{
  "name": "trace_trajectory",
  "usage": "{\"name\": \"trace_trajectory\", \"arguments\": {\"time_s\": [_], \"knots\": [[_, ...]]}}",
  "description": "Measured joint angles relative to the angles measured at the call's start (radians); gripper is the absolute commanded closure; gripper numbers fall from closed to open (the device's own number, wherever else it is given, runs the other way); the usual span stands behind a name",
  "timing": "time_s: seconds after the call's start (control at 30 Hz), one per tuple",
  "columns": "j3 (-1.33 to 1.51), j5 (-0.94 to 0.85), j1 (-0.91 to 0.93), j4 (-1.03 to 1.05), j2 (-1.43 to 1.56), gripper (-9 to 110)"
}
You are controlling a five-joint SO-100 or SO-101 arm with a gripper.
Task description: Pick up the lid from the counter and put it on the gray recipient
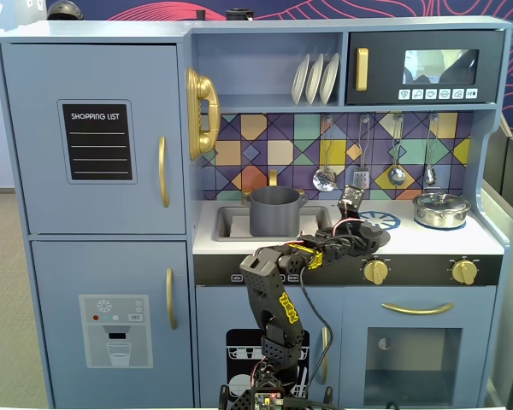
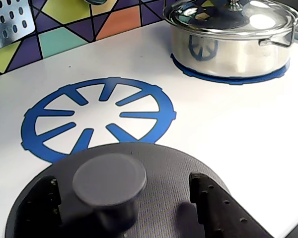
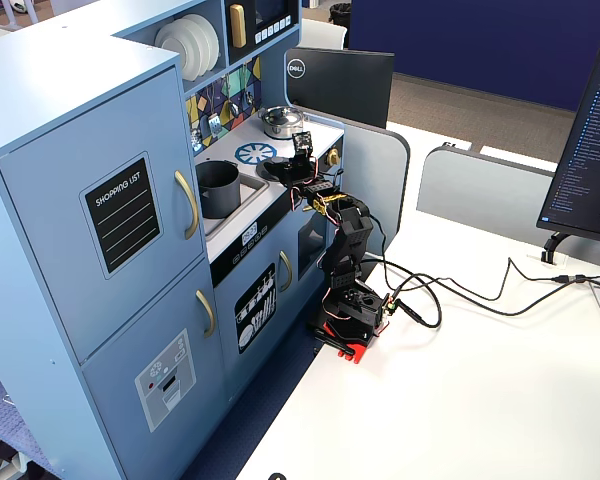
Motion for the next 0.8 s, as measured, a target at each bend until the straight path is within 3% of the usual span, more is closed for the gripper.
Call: {"name": "trace_trajectory", "arguments": {"time_s": [0.37, 0.53, 0.8], "knots": [[-0.049, -0.006, -0.037, -0.012, -0.074, 88], [-0.051, -0.015, -0.048, -0.028, -0.087, 101], [-0.051, -0.025, -0.074, -0.058, -0.091, 101]]}}
